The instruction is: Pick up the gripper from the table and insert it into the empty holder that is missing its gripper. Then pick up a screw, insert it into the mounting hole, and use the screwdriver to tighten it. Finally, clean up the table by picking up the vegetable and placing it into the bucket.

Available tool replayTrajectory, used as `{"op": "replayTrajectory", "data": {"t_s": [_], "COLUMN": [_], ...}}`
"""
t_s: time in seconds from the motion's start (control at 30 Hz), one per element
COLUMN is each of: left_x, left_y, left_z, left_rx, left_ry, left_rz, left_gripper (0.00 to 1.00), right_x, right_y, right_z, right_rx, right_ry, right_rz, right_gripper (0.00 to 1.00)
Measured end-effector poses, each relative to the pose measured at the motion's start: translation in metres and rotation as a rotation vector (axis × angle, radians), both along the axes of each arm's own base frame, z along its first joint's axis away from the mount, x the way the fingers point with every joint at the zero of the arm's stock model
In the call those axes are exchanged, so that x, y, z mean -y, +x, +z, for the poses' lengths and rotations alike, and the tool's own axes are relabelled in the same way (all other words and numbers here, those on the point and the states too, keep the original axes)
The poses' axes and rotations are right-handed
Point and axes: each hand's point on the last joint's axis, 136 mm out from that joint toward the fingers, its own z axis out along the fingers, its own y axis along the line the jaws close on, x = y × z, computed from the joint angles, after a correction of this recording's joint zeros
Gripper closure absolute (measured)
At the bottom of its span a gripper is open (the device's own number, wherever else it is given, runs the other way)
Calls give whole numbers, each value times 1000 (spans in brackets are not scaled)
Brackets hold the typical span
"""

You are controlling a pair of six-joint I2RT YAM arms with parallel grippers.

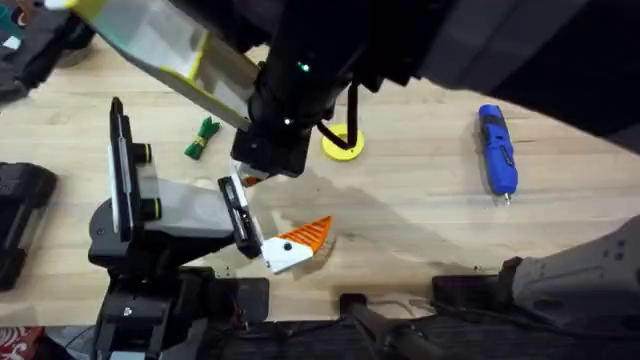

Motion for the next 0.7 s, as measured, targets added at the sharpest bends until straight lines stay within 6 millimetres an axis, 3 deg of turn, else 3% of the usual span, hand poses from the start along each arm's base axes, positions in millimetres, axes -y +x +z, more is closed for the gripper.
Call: {"op": "replayTrajectory", "data": {"t_s": [0.7], "left_x": [0], "left_y": [0], "left_z": [0], "left_rx": [-7], "left_ry": [-3], "left_rz": [1], "left_gripper": [15], "right_x": [-3], "right_y": [1], "right_z": [-10], "right_rx": [-12], "right_ry": [-19], "right_rz": [1], "right_gripper": [996]}}
